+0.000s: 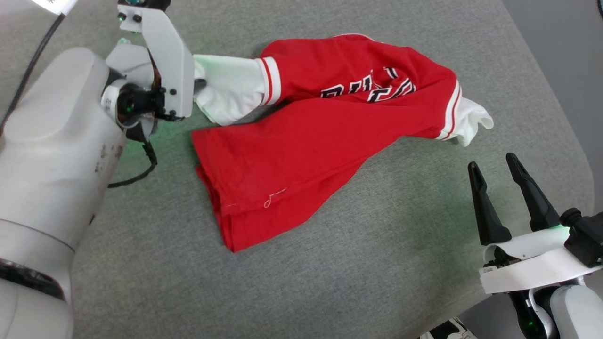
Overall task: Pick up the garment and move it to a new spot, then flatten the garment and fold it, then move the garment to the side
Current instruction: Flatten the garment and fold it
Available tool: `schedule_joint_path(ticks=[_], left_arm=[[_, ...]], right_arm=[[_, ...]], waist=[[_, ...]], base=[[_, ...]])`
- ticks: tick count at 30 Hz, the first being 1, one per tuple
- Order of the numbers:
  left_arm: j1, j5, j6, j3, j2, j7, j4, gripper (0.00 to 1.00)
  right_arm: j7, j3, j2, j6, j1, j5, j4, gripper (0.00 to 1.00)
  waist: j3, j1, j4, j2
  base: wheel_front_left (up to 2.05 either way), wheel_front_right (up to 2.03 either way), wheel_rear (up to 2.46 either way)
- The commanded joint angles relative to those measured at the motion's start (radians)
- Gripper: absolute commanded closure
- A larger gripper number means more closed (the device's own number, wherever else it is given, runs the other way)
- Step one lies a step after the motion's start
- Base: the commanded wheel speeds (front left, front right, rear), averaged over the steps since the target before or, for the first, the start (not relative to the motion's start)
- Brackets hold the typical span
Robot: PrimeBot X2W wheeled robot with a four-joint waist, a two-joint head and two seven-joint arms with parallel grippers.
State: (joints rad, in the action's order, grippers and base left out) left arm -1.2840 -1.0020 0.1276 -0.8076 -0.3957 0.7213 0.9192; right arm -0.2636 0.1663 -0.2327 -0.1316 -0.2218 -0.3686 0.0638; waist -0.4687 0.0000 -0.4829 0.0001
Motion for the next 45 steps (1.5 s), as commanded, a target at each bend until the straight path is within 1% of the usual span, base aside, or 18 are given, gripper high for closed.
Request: schedule_joint_path(ticks=[1, 5, 9, 13, 16, 20, 23, 25, 30, 32, 33, 34, 35, 40, 45], left_arm=[[0.025, -0.012, 0.003, -0.018, 0.006, 0.005, 0.005, 1.0], [0.008, -0.035, 0.001, -0.012, -0.03, -0.028, 0.005, 1.0], [-0.005, -0.051, 0.001, -0.012, -0.066, -0.053, 0.006, 1.0], [-0.009, -0.073, 0.001, -0.005, -0.117, -0.059, 0.013, 1.0], [-0.013, -0.083, 0.001, 0.002, -0.166, -0.059, 0.021, 1.0], [-0.015, -0.052, 0.001, -0.021, -0.222, -0.044, 0.044, 1.0], [0.005, -0.047, 0.0, -0.029, -0.242, -0.036, 0.059, 1.0], [0.031, -0.044, 0.001, -0.035, -0.243, -0.048, 0.062, 1.0], [0.083, -0.012, 0.0, -0.067, -0.242, -0.114, 0.073, 1.0], [0.109, -0.021, -0.001, -0.061, -0.228, -0.148, 0.083, 1.0], [0.114, -0.024, -0.001, -0.056, -0.222, -0.171, 0.085, 0.81], [0.12, -0.027, -0.001, -0.051, -0.217, -0.194, 0.087, 0.26], [0.127, -0.031, -0.001, -0.046, -0.21, -0.219, 0.091, 0.0], [0.177, -0.004, 0.0, -0.052, -0.207, -0.374, 0.077, 0.0], [0.263, 0.002, 0.001, -0.026, -0.204, -0.623, 0.014, 0.0]], right_arm=[[-0.001, 0.003, 0.005, 0.002, -0.013, 0.004, -0.004, 0.0], [-0.001, 0.009, -0.005, 0.002, -0.013, 0.016, 0.006, 0.0], [-0.001, 0.01, -0.019, 0.002, -0.007, 0.023, 0.011, 0.0], [-0.001, 0.014, -0.039, 0.002, 0.001, 0.028, 0.015, 0.0], [-0.001, 0.024, -0.052, 0.002, 0.004, 0.029, 0.016, 0.0], [-0.001, 0.03, -0.065, 0.002, 0.009, 0.029, 0.02, 0.0], [-0.001, 0.035, -0.07, 0.002, 0.014, 0.028, 0.023, 0.0], [-0.001, 0.039, -0.073, 0.002, 0.018, 0.025, 0.024, 0.0], [-0.001, 0.051, -0.086, 0.002, 0.024, 0.017, 0.031, 0.0], [-0.001, 0.049, -0.095, 0.002, 0.023, 0.017, 0.034, 0.0], [-0.001, 0.045, -0.099, 0.002, 0.023, 0.015, 0.034, 0.0], [0.0, 0.042, -0.102, 0.002, 0.023, 0.013, 0.036, 0.0], [0.002, 0.038, -0.107, 0.002, 0.024, 0.013, 0.036, 0.0], [0.032, 0.039, -0.132, 0.002, 0.021, 0.009, 0.039, 0.0], [0.09, 0.042, -0.178, 0.002, 0.016, -0.006, 0.039, 0.0]], waist=[[0.001, 0.0, 0.014, -0.0001], [0.022, 0.0, 0.059, -0.0001], [0.058, 0.0, 0.122, -0.0001], [0.094, 0.0, 0.185, -0.0001], [0.115, 0.0, 0.222, -0.0001], [0.137, 0.0, 0.257, -0.0001], [0.15, 0.0, 0.27, -0.0001], [0.153, 0.0, 0.276, -0.0001], [0.154, 0.0, 0.277, -0.0001], [0.157, 0.0, 0.275, -0.0001], [0.157, 0.0, 0.277, -0.0001], [0.159, 0.0, 0.279, -0.0001], [0.163, 0.0, 0.284, -0.0001], [0.19, 0.0, 0.31, -0.0001], [0.212, 0.0, 0.354, -0.0001]], base=[[0.0, 0.0, 0.0], [0.0, 0.0, 0.0], [0.0, 0.0, 0.0], [0.0, 0.0, 0.0], [0.0, 0.0, 0.0], [0.0, 0.0, 0.0], [0.0, 0.0, 0.0], [0.0, 0.0, 0.0], [0.0, 0.0, 0.0], [0.0, 0.0, 0.0], [0.0, 0.0, 0.0], [0.0, 0.0, 0.0], [0.0, 0.0, 0.0], [0.0, 0.0, 0.0], [0.0, 0.0, 0.0]])
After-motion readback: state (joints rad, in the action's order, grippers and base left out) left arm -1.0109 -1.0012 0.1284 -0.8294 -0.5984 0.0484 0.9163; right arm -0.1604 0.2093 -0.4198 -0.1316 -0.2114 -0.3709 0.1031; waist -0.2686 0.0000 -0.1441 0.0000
